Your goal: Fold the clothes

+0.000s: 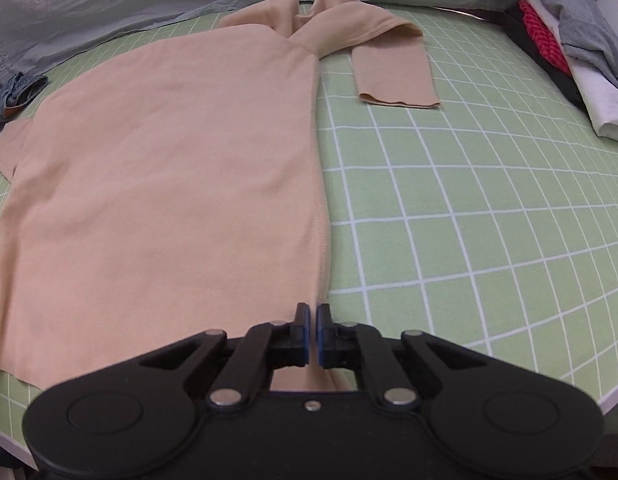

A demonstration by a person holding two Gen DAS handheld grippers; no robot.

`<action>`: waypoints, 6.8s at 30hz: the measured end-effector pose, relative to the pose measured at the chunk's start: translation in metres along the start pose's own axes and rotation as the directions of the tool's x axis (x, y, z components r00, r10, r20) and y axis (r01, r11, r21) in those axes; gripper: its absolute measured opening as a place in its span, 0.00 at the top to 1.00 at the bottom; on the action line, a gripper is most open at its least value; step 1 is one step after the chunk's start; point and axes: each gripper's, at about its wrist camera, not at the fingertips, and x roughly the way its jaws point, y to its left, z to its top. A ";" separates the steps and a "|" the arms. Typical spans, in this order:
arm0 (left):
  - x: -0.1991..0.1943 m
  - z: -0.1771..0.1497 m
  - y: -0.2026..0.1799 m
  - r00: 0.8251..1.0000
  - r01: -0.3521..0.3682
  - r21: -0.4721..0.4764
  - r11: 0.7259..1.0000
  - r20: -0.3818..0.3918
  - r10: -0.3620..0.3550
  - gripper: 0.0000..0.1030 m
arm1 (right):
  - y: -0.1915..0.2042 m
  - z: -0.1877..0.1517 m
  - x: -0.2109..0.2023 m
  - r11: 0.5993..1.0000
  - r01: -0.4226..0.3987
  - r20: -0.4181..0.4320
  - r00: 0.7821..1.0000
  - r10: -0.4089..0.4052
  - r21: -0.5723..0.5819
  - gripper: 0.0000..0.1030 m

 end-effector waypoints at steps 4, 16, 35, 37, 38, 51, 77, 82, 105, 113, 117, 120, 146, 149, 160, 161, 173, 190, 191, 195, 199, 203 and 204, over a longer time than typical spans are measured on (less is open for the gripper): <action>-0.002 -0.012 0.018 0.998 0.035 -0.079 0.996 -0.051 -0.039 0.93 | -0.003 -0.017 -0.011 1.000 0.027 -0.030 0.999 -0.027 -0.013 0.96; -0.019 0.048 -0.018 0.990 -0.088 -0.124 0.988 0.095 0.100 0.26 | -0.040 0.032 -0.007 0.996 -0.028 0.070 0.997 0.022 0.090 0.18; 0.054 0.110 -0.089 0.980 -0.195 -0.036 0.980 0.022 0.196 0.17 | -0.106 0.175 0.080 0.977 -0.092 0.179 0.982 0.057 0.191 0.15; 0.059 0.113 -0.090 0.979 -0.203 -0.037 0.978 0.015 0.204 0.15 | -0.106 0.183 0.089 0.984 -0.072 0.153 0.987 0.047 0.164 0.27; 0.061 0.114 -0.091 0.978 -0.207 -0.038 0.978 0.012 0.208 0.13 | -0.105 0.184 0.093 0.988 -0.061 0.146 0.988 0.039 0.145 0.35; 0.074 0.122 -0.092 0.975 -0.224 -0.036 0.974 -0.016 0.223 0.00 | -0.108 0.178 0.092 0.996 0.059 0.171 0.984 -0.048 -0.061 0.95; 0.075 0.124 -0.093 0.975 -0.222 -0.040 0.974 -0.026 0.221 0.00 | -0.202 0.212 0.117 0.958 0.235 0.216 0.956 -0.198 -0.162 0.43; 0.074 0.124 -0.093 0.975 -0.222 -0.045 0.974 -0.023 0.221 0.00 | -0.197 0.220 0.114 0.950 0.199 0.206 0.967 -0.150 -0.241 0.97; 0.073 0.121 -0.092 0.976 -0.219 -0.043 0.975 -0.008 0.219 0.00 | -0.160 0.138 0.028 0.987 0.046 0.396 0.912 -0.105 0.155 0.44; 0.074 0.121 -0.093 0.975 -0.220 -0.049 0.974 -0.004 0.220 0.00 | -0.208 0.134 0.079 0.895 0.231 0.164 0.936 -0.312 0.382 0.33; 0.074 0.121 -0.094 0.975 -0.222 -0.054 0.973 -0.005 0.222 0.00 | -0.223 0.122 0.083 0.873 0.212 0.158 0.939 -0.307 0.439 0.26; 0.074 0.123 -0.094 0.975 -0.224 -0.058 0.973 -0.009 0.224 0.00 | -0.227 0.116 0.080 0.880 0.187 0.184 0.939 -0.291 0.436 0.49; 0.040 0.111 -0.076 0.991 -0.122 -0.125 0.985 0.034 0.127 0.00 | -0.256 0.110 0.053 0.833 0.339 0.062 0.913 -0.404 0.438 0.20; 0.018 0.102 -0.057 0.987 -0.125 -0.175 0.977 0.079 0.140 0.00 | -0.222 0.108 0.041 0.885 0.297 0.098 0.931 -0.352 0.358 0.13; -0.001 0.130 0.025 0.967 -0.184 -0.280 0.942 0.122 0.224 0.05 | -0.103 0.105 0.043 0.968 0.175 0.099 0.976 -0.195 0.181 0.09; 0.001 0.136 0.032 0.967 -0.178 -0.286 0.941 0.127 0.222 0.06 | -0.093 0.106 0.045 0.971 0.168 0.098 0.978 -0.186 0.170 0.09; 0.043 0.215 0.087 0.966 -0.145 -0.362 0.921 0.150 0.211 0.26 | -0.026 0.157 0.062 0.971 0.172 0.133 0.972 -0.195 0.165 0.09; 0.061 0.221 0.063 0.920 -0.238 -0.287 0.928 0.239 0.310 0.89 | -0.004 0.164 0.063 0.979 0.193 0.128 0.971 -0.201 0.070 0.09; 0.060 0.220 0.064 0.921 -0.238 -0.288 0.928 0.236 0.309 0.89 | -0.005 0.163 0.062 0.979 0.191 0.129 0.971 -0.199 0.073 0.09; 0.052 0.206 0.081 0.919 -0.254 -0.332 0.909 0.209 0.333 0.89 | -0.008 0.156 0.057 0.978 0.187 0.134 0.971 -0.198 0.091 0.09; 0.037 0.179 0.115 0.899 -0.301 -0.413 0.860 0.179 0.400 0.89 | -0.014 0.148 0.057 0.975 0.188 0.120 0.972 -0.202 0.118 0.09; 0.020 0.155 0.155 0.888 -0.307 -0.509 0.804 0.150 0.434 0.89 | -0.017 0.143 0.059 0.973 0.183 0.104 0.975 -0.199 0.140 0.09; 0.018 0.152 0.161 0.886 -0.310 -0.526 0.792 0.144 0.442 0.89 | -0.016 0.144 0.059 0.974 0.181 0.105 0.975 -0.196 0.138 0.09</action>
